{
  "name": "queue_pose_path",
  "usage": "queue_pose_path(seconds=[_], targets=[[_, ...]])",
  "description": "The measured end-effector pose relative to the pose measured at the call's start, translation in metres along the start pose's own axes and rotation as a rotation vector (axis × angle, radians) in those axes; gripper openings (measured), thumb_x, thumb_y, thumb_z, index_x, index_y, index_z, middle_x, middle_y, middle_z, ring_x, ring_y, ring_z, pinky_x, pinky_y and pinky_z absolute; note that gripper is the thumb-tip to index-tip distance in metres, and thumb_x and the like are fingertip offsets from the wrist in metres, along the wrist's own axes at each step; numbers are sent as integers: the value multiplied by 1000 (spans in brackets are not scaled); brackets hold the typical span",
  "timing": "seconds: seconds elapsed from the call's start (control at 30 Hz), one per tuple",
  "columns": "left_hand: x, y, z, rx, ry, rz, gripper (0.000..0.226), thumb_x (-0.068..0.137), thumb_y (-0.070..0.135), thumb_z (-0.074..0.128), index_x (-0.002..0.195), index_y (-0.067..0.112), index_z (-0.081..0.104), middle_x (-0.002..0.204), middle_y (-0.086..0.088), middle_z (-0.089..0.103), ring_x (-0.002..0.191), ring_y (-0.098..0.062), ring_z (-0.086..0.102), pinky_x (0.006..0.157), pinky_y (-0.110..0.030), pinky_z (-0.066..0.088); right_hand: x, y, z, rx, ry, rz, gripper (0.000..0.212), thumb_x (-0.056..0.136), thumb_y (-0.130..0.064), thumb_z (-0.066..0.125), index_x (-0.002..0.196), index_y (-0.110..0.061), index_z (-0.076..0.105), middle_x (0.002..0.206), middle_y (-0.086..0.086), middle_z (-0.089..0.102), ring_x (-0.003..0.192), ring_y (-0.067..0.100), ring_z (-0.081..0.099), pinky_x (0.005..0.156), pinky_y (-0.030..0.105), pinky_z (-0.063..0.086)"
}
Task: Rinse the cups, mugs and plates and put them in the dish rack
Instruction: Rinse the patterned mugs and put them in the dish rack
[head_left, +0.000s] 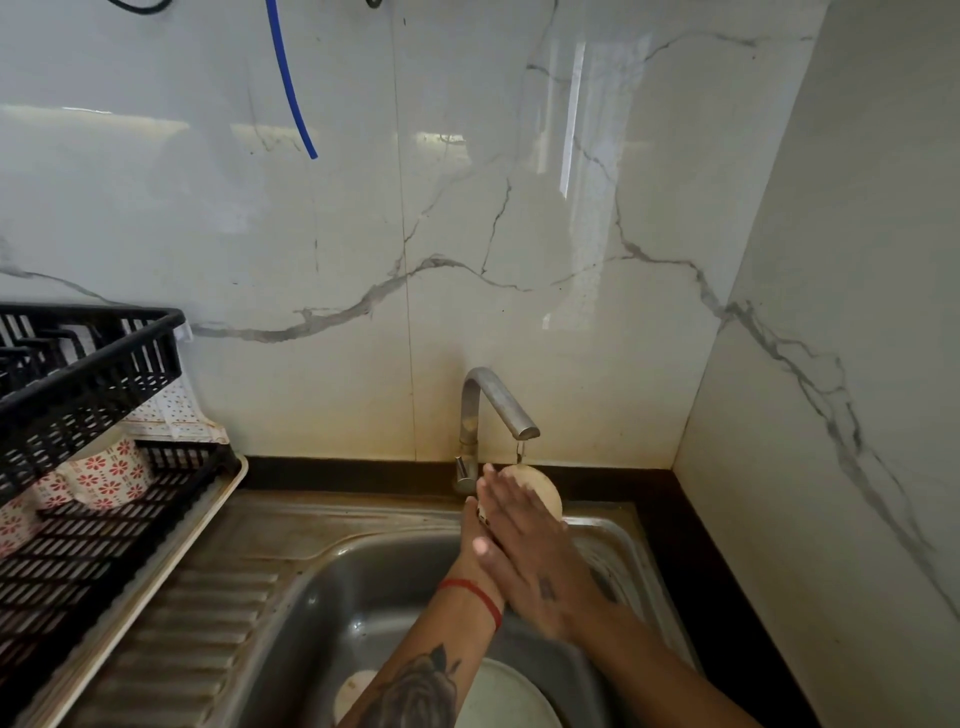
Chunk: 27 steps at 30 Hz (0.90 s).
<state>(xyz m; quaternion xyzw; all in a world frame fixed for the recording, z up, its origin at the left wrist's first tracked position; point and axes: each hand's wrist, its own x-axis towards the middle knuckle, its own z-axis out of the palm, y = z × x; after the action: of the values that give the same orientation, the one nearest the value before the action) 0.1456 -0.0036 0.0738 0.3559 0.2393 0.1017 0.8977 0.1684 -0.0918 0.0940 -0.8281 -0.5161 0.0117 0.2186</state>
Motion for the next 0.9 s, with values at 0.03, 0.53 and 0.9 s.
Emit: queue_pose_path(seconds=[0.03, 0.53, 0.9], targets=[[2, 2, 0, -151, 6, -29, 35, 103, 1, 30, 137, 2, 37, 115, 33, 42, 125, 11, 41, 112, -25, 29, -3, 3, -1, -28, -28, -48, 62, 91, -63, 5, 140, -37, -19, 141, -31, -32, 131, -12, -32, 103, 13, -25], [2, 12, 6, -392, 173, -255, 59, 84, 48, 64, 126, 7, 56, 119, -24, 61, 104, -40, 59, 75, -54, 51, -28, 25, 2, -45, 2, 163, 71, 90, -66, 17, 142, -40, -25, 150, -19, -31, 145, 18, -21, 117, 36, -10], [-30, -1, 9, 319, 45, 363, 93, 58, 12, 87, 134, 33, 39, 123, -4, 54, 114, -25, 55, 86, -51, 56, -11, 14, 4, 1289, 150, 639, 79, 72, 10, 70, 137, -23, 39, 122, 9, 60, 110, 26, 60, 84, 46, 57]])
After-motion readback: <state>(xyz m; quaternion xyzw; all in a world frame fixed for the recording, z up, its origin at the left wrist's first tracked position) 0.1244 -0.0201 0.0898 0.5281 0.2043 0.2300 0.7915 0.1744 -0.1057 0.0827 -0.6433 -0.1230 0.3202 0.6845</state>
